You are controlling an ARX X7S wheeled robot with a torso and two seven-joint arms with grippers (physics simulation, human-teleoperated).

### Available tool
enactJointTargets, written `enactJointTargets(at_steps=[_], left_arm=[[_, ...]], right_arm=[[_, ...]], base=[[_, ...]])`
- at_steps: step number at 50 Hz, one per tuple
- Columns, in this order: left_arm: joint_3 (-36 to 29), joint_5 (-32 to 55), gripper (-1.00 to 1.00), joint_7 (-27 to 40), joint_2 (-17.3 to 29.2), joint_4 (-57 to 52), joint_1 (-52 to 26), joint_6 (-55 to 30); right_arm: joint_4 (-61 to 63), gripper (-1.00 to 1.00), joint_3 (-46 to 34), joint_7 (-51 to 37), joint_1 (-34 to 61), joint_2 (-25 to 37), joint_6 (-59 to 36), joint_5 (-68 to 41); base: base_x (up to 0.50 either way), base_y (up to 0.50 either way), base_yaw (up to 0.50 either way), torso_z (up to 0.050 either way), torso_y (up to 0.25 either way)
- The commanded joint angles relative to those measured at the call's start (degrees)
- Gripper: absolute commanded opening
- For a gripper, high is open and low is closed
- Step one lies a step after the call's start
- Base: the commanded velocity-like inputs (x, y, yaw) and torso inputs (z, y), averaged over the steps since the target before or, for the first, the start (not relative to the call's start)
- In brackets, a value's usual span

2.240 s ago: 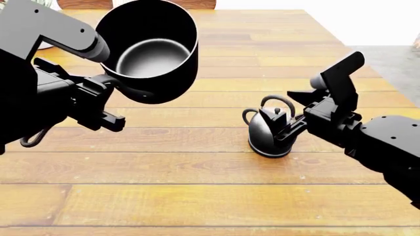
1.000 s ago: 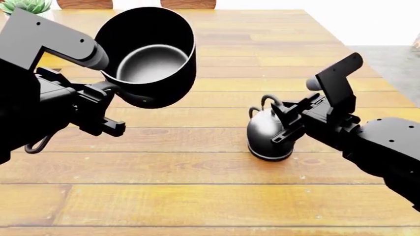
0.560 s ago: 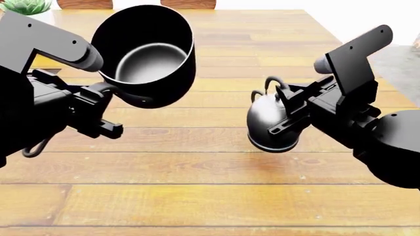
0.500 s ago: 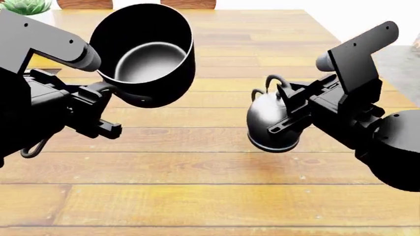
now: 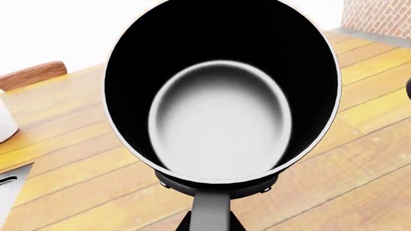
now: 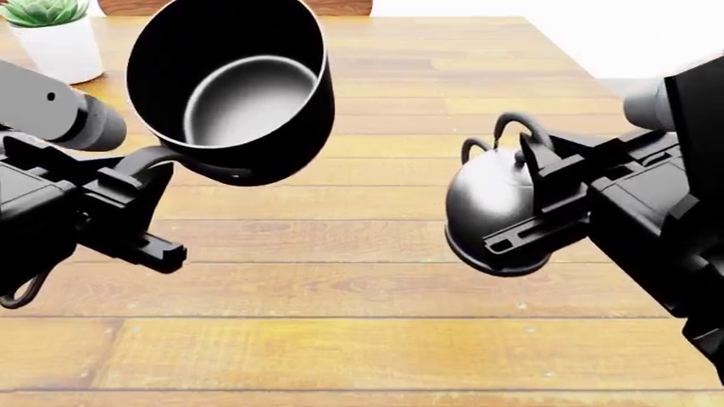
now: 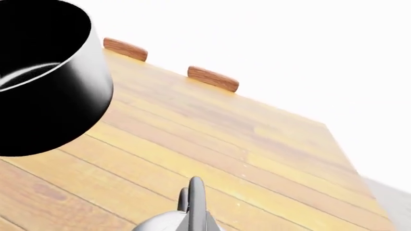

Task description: Pick the teapot and pot and place them in the sink. Then turn on the water.

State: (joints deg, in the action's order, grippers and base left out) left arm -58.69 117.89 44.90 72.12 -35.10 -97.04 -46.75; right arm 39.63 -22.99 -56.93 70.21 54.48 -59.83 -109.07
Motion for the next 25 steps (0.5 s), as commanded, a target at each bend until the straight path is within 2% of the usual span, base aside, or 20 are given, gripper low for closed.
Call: enactJointTargets(at_steps=[1,13,25], left_arm=[[5.0,-2.5,-1.0,1.1,4.1,-4.2,-4.0,2.7],[7.2,0.2,-1.0,1.2,9.7,-9.4,-4.2,5.9],[7.9,-0.1,-1.0,-0.6,14.4,-11.5,-3.2,9.3]], right_arm=[[5.4,-1.0,2.6,-10.2,3.5,2.6,1.8,-5.3],[9.4,-1.0,2.5,-14.3,4.7,4.2,3.6,-9.1],[11.3,-1.0,2.2,-16.9,6.2,4.9,4.9,-11.4]], base=[[0.0,0.0,0.0,0.01,0.01],[0.0,0.0,0.0,0.001,0.004],[0.0,0.47,0.0,0.002,0.004]])
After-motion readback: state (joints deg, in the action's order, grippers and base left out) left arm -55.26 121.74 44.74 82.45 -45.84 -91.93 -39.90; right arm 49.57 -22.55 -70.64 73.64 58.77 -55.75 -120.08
